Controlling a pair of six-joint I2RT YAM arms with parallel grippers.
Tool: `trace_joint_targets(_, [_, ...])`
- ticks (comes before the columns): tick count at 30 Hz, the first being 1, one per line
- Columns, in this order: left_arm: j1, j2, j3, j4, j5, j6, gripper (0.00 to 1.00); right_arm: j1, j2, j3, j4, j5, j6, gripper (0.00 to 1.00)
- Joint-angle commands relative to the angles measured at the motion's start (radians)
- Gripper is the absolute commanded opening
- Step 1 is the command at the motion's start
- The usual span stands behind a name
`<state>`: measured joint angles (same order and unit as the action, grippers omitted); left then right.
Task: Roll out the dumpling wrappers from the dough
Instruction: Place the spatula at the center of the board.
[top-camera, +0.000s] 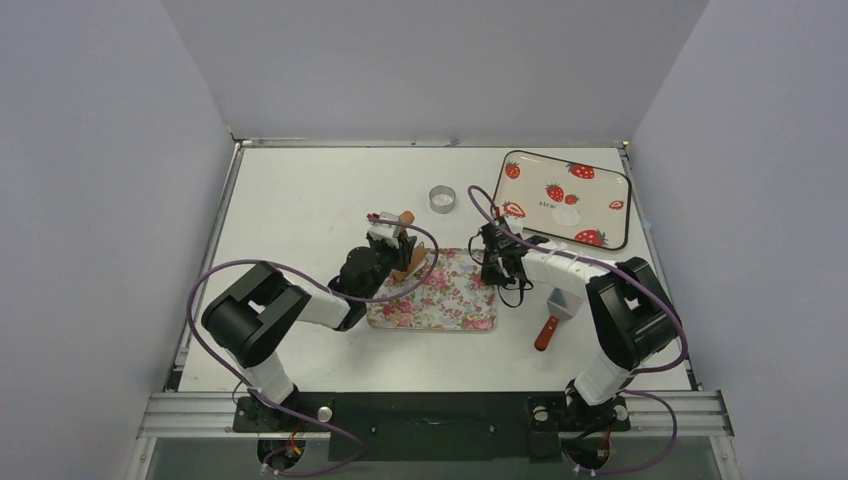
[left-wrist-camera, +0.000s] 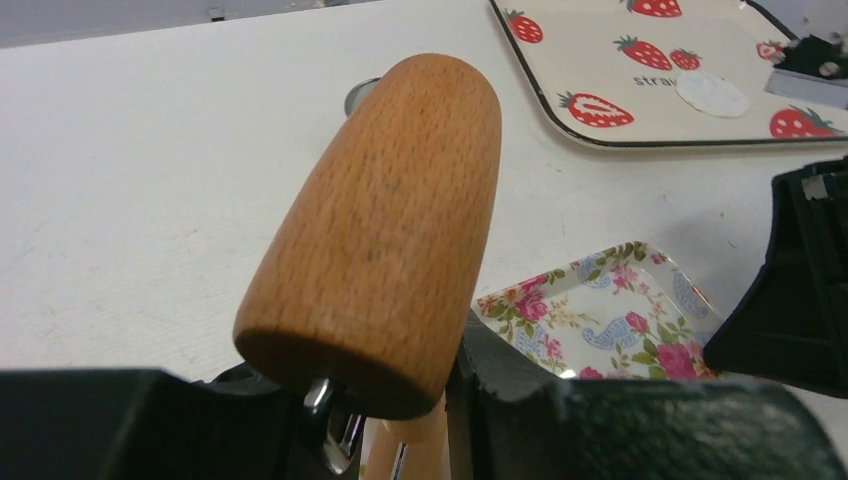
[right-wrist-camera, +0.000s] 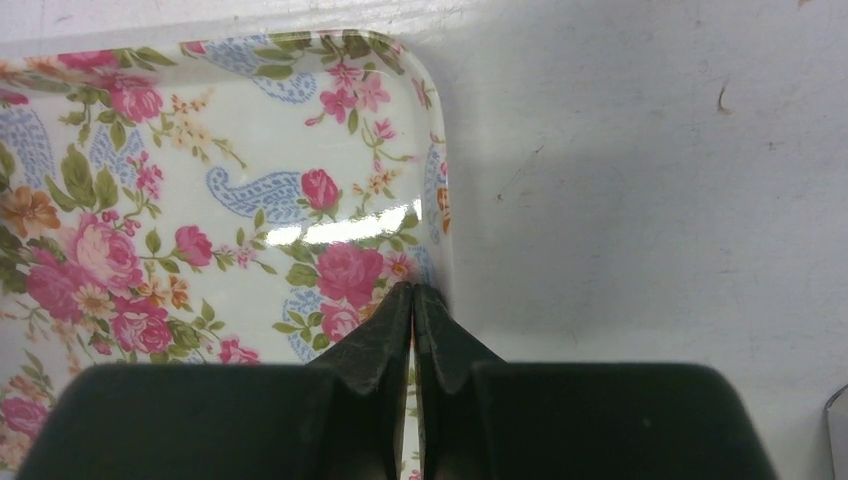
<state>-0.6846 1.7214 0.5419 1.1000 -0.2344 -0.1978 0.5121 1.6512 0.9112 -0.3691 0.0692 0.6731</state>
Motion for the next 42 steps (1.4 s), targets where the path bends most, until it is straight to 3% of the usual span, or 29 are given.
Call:
trace_joint_targets(1, [-0.010, -0.031, -0.044, -0.138, 0.180, 0.144, 0.00, 0.023, -0.038, 0.056, -0.118, 0.036, -0.031, 0.05])
trace_joint_targets(8, [-0.068, -0.082, -0.105, -0.134, 0.287, 0.113, 0.00, 0.023, -0.133, 0.163, -0.184, 0.071, -0.044, 0.13])
trace_joint_targets(16, [-0.166, -0.154, -0.131, -0.039, 0.409, 0.143, 0.00, -0.012, -0.092, 0.067, -0.116, 0.058, 0.001, 0.31])
trace_joint_targets(26, [-0.176, -0.183, -0.072, -0.015, 0.455, 0.239, 0.00, -0.027, -0.049, -0.022, -0.033, -0.019, 0.037, 0.34])
trace_joint_targets(32, [-0.177, -0.270, 0.028, -0.123, 0.557, 0.137, 0.00, -0.025, -0.017, -0.025, -0.002, -0.032, 0.045, 0.34])
trace_joint_targets(37, [-0.150, -0.278, 0.121, -0.203, 0.518, 0.094, 0.00, -0.023, -0.006, -0.033, 0.014, -0.036, 0.048, 0.35])
trace_joint_targets(42, [-0.046, -0.239, 0.189, -0.276, 0.378, 0.130, 0.00, -0.024, -0.002, -0.034, 0.017, -0.051, 0.034, 0.35])
